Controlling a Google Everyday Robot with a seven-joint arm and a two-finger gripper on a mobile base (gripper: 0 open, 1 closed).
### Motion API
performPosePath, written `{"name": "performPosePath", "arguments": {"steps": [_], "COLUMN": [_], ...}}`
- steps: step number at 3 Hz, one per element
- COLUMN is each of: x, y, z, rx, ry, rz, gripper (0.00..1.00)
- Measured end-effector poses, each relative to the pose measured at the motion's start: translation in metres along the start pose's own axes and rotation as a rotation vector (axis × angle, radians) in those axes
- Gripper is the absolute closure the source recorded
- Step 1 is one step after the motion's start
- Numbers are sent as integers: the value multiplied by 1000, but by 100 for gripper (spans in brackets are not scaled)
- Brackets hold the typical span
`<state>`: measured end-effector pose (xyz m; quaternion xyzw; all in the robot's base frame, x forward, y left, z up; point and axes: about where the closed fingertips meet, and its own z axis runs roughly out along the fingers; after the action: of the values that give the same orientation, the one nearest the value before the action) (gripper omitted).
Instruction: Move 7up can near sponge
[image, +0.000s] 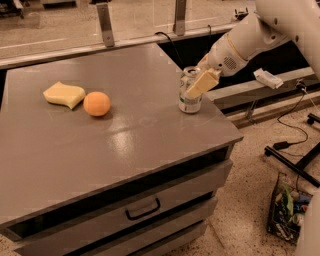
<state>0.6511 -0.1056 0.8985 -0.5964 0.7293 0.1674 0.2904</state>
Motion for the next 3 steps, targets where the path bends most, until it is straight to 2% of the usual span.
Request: {"name": "performPosePath", "arguments": {"steps": [1, 2, 3], "x": [-1, -3, -16], "y": [0, 1, -8], "z": [3, 4, 5], "rx": [-4, -3, -2], "ry": [-1, -3, -14], "rz": [-1, -9, -39], "gripper": [86, 100, 100]}}
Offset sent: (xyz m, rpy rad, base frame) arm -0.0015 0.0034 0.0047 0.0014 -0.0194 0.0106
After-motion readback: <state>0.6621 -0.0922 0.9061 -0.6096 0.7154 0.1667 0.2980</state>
